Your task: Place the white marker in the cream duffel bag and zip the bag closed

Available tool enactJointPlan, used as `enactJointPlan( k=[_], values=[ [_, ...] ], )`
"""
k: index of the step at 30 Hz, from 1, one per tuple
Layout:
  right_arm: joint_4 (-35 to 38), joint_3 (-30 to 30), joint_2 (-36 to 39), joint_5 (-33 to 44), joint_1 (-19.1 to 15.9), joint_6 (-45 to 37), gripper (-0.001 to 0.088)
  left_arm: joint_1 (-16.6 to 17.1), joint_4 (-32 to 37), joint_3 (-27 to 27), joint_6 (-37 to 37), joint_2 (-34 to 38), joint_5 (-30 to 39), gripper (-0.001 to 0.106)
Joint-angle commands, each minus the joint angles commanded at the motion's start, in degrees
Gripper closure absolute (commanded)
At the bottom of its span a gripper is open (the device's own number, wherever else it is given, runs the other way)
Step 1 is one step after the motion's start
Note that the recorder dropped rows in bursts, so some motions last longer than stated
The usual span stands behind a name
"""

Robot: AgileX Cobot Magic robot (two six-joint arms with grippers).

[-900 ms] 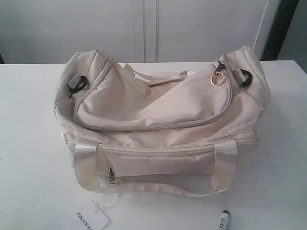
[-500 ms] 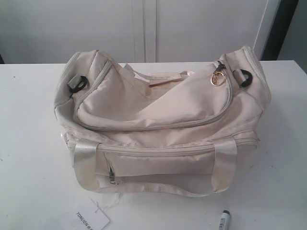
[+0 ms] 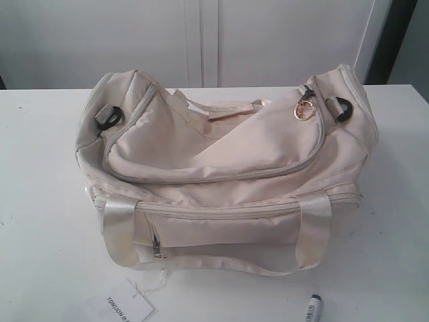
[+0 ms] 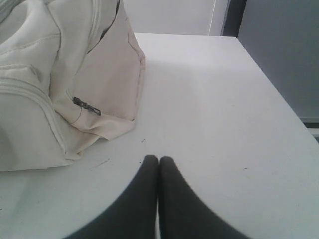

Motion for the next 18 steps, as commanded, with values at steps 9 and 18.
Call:
enactJointPlan(
  k=[9, 18],
  values=[
    [0.0, -5.16, 0.0, 1.08, 0.0, 0.0, 0.0868, 0.0, 0.0, 0.0, 0.0, 0.0, 0.0, 0.105],
    [0.0, -11.78, 0.0, 1.08, 0.0, 0.0, 0.0868, 0.0, 0.0, 0.0, 0.0, 0.0, 0.0, 0.105]
  ],
)
